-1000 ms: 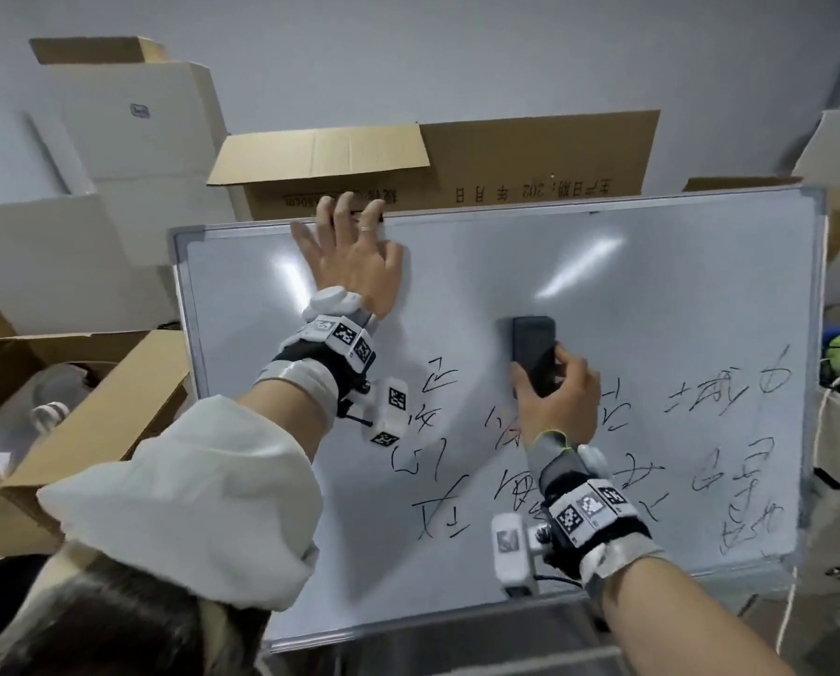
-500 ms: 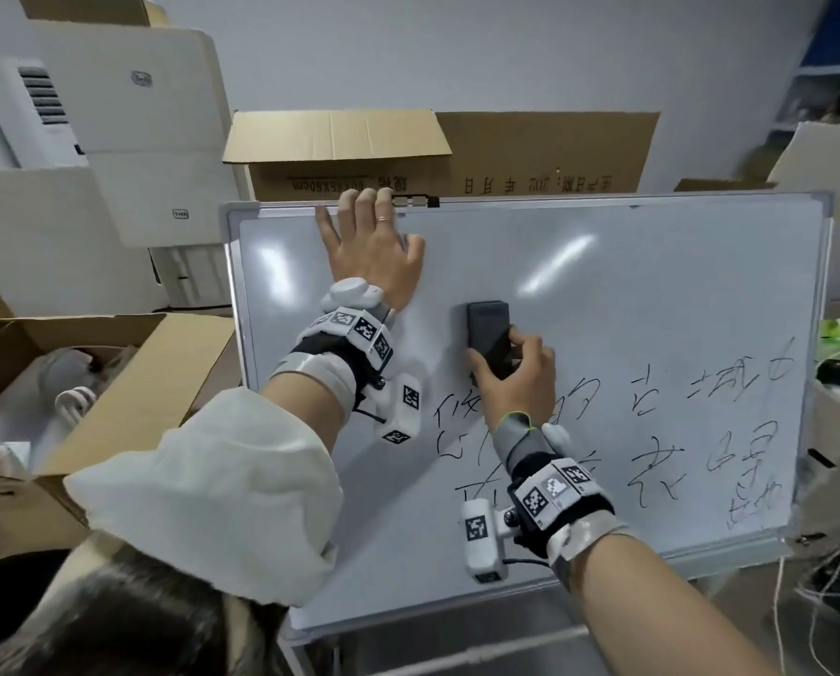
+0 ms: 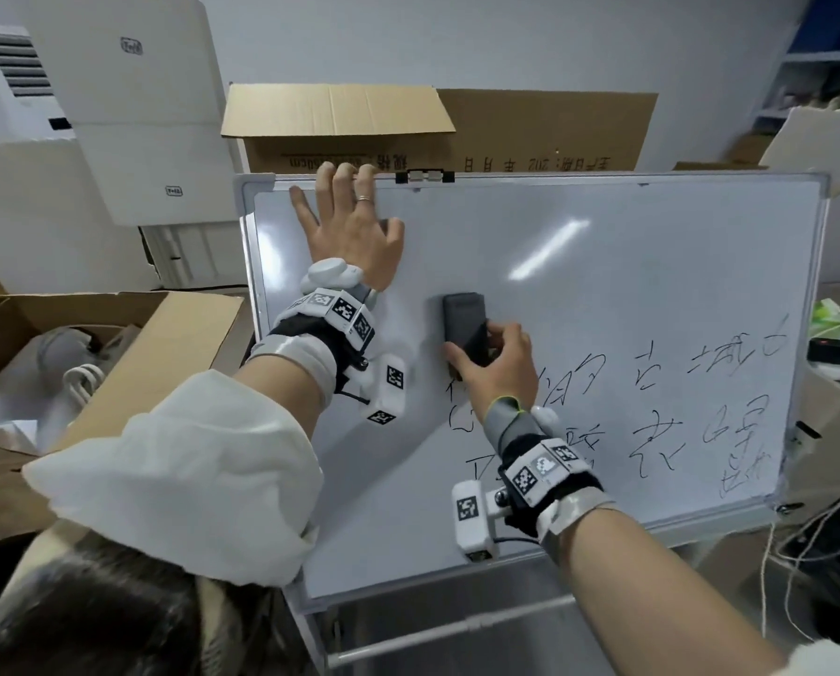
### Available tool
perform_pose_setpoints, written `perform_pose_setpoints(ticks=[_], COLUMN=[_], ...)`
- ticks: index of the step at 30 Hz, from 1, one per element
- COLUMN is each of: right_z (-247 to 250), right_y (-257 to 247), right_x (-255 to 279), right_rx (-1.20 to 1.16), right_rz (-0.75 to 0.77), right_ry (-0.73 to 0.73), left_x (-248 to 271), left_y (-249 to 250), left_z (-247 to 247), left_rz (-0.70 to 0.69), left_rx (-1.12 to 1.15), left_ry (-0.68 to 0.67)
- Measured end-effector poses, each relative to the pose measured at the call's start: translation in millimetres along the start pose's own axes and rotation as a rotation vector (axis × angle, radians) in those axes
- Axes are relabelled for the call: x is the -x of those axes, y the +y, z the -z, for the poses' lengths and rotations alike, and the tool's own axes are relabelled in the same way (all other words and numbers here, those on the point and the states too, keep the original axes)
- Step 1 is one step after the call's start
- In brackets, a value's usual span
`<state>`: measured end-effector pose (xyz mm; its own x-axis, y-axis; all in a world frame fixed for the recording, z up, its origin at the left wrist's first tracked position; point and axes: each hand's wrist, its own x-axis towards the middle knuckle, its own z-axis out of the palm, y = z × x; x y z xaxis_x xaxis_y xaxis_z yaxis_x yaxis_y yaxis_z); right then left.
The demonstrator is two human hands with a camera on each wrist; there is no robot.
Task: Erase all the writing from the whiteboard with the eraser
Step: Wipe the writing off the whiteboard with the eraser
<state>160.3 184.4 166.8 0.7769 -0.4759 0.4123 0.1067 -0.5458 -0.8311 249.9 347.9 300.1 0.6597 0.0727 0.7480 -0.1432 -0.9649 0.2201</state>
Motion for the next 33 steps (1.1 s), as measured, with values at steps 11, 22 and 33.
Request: perform_pose_setpoints(ticks=[11, 22, 33], right_z=[7, 13, 12], right_y=[-9, 32, 89], right_x=[-27, -25, 15], right_rx=[-0.002, 0.022, 0.001], right_rz=[0.202, 0.428, 0.561], right_ry=[0.059, -0.135, -0.293], left_x=[97, 181, 232], left_y=[-37, -57, -61], left_z=[-15, -38, -50], left_rz=[0.561, 1.262, 1.265], left_rx=[0.188, 0.38, 0.322], left_ry=[0.333, 0.236, 0.185])
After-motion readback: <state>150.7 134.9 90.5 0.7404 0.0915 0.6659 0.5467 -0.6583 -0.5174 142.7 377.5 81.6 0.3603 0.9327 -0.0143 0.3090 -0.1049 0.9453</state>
